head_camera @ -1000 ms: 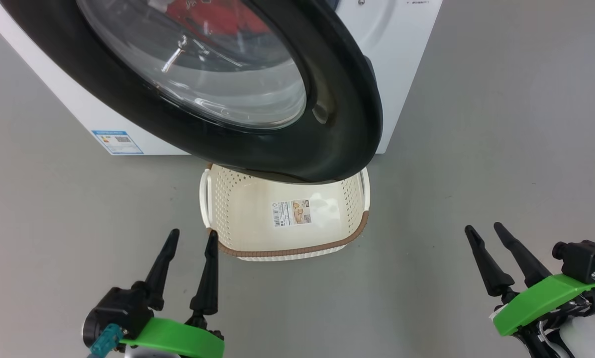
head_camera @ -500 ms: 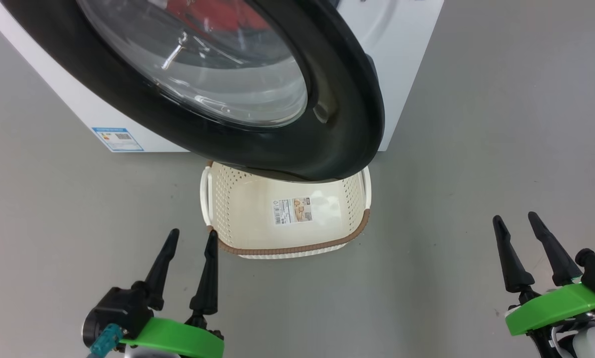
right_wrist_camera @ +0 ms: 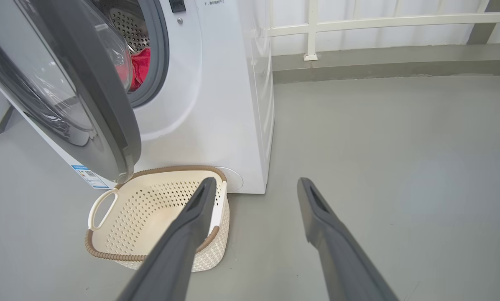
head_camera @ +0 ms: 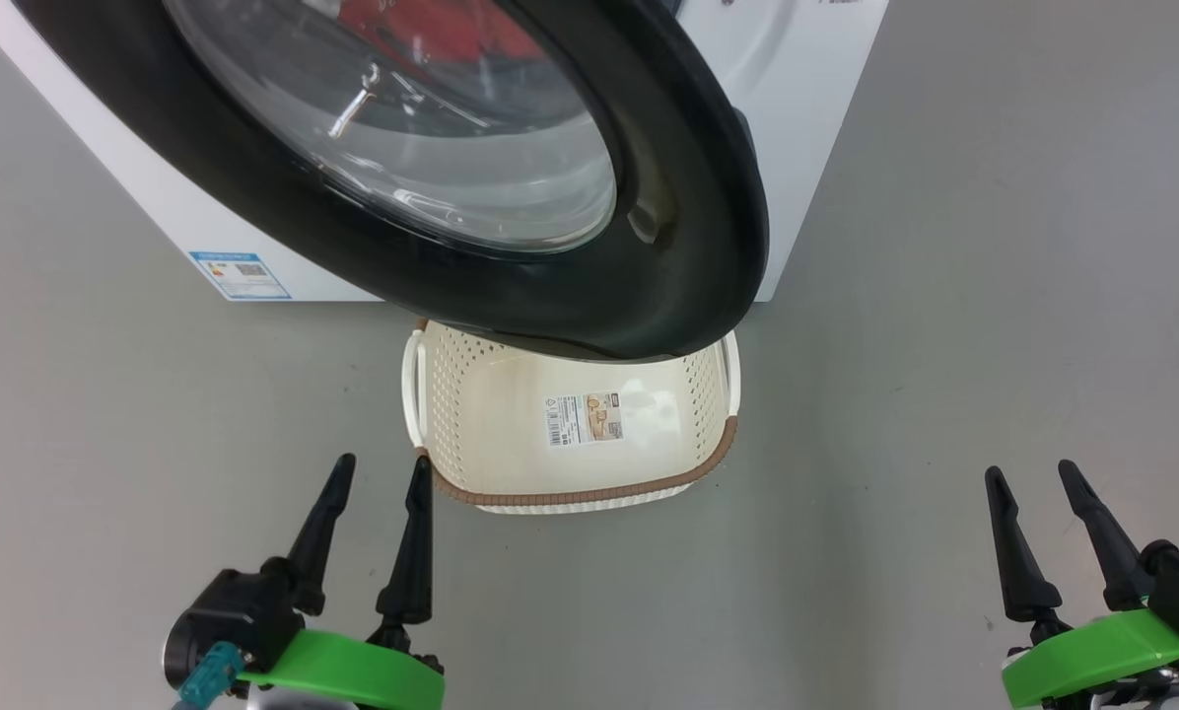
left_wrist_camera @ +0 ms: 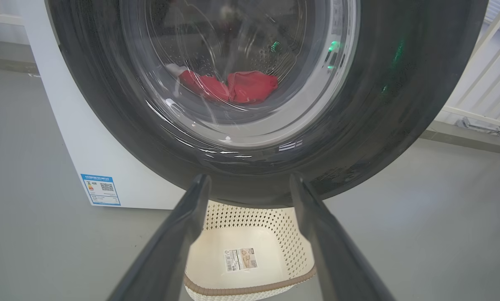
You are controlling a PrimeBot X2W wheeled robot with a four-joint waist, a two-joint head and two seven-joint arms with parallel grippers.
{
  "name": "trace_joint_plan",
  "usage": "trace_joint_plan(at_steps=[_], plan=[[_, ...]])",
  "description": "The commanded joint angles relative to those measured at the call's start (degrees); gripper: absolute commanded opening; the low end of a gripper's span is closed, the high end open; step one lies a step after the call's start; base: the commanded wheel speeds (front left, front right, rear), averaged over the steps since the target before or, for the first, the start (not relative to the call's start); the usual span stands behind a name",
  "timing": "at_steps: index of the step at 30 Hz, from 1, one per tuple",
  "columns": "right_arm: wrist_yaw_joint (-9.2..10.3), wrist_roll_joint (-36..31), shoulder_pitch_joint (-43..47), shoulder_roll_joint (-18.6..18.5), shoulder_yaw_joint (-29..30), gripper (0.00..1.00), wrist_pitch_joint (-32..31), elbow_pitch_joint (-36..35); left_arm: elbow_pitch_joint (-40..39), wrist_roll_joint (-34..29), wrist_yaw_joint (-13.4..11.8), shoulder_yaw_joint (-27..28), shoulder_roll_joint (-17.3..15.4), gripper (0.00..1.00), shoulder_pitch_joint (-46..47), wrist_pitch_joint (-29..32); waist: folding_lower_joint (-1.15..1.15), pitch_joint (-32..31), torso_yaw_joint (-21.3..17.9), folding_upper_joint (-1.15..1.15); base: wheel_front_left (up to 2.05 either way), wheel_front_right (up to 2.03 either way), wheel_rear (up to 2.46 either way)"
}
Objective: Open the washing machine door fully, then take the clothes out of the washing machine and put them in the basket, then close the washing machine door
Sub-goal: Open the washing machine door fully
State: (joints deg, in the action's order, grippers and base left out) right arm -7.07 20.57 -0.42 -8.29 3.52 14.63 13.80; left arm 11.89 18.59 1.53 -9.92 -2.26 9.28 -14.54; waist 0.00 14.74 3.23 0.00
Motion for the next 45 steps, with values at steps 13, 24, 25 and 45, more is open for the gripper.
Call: trace_joint_plan(at_steps=[13,24,25,45], plan=[[-0.42,-0.69,0.14,-0.34,-0.9,1.0,0.37,-1.15,-1.09,-0.66,0.11,1.86,-0.62,1.0,0.53,-0.46,0.0,-0.06,-0.22,0.0,0.0,0.0,0.0],[-0.42,5.65,-1.24,-0.12,-3.2,0.0,0.37,-2.89,-1.07,-0.49,0.06,1.42,-0.62,1.0,0.48,-0.46,0.0,-0.01,-0.05,0.0,0.0,0.0,0.0],[-0.42,6.87,-1.58,-0.12,-3.77,0.0,0.37,-3.19,-1.05,-0.48,0.05,1.37,-0.62,1.0,0.45,-0.46,0.0,-0.05,-0.02,0.0,0.0,0.0,0.0],[-0.42,41.31,-19.32,-4.46,-14.13,0.0,0.37,-8.89,-1.23,0.12,-0.2,-0.5,-0.62,1.0,0.8,-0.46,0.0,0.88,1.89,0.0,0.0,0.0,0.0]])
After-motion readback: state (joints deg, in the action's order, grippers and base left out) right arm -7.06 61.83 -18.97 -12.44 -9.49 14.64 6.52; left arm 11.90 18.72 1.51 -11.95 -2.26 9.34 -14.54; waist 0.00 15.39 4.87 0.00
